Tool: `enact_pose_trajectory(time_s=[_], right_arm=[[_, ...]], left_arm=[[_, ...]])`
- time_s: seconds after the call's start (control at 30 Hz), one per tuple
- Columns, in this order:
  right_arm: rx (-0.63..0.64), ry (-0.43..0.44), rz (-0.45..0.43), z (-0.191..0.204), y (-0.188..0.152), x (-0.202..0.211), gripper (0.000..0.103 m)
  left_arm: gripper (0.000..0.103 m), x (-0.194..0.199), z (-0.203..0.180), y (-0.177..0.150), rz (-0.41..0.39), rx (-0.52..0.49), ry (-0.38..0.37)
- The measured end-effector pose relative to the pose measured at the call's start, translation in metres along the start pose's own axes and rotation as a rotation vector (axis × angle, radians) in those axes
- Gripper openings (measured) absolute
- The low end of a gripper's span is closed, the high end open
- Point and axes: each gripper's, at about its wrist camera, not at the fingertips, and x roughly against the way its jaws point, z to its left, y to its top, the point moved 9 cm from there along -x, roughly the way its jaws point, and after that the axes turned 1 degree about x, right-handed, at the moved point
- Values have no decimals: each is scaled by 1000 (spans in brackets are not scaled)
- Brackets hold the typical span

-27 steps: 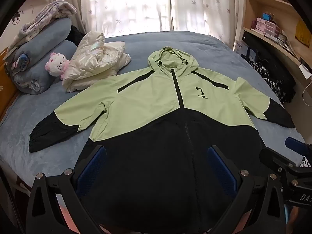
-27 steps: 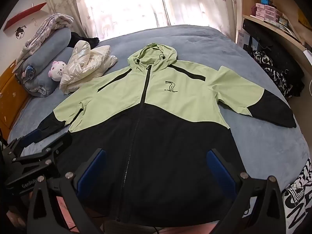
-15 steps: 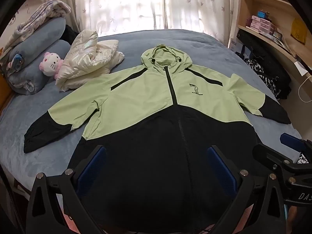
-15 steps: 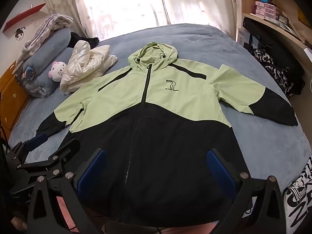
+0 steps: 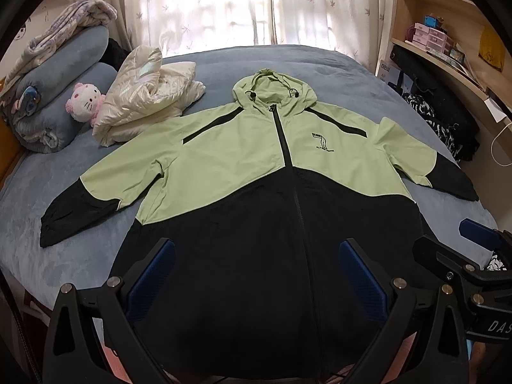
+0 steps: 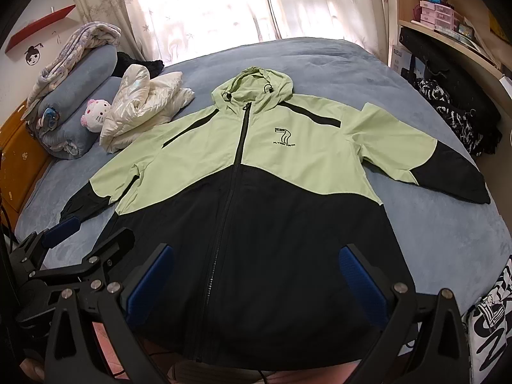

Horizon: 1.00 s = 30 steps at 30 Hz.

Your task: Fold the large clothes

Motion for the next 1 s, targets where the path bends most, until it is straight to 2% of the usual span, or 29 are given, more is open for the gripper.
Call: enact_pose_trajectory(time_s=[0.47,1.0], right_arm=[[-25,28,9,-3,-9,-2,103],[-34,36,10,-11,-11,-3,103]], left_arm=[[101,3,-3,-2,3,-18,41],[101,-5,-12,-2,35,-31,26]])
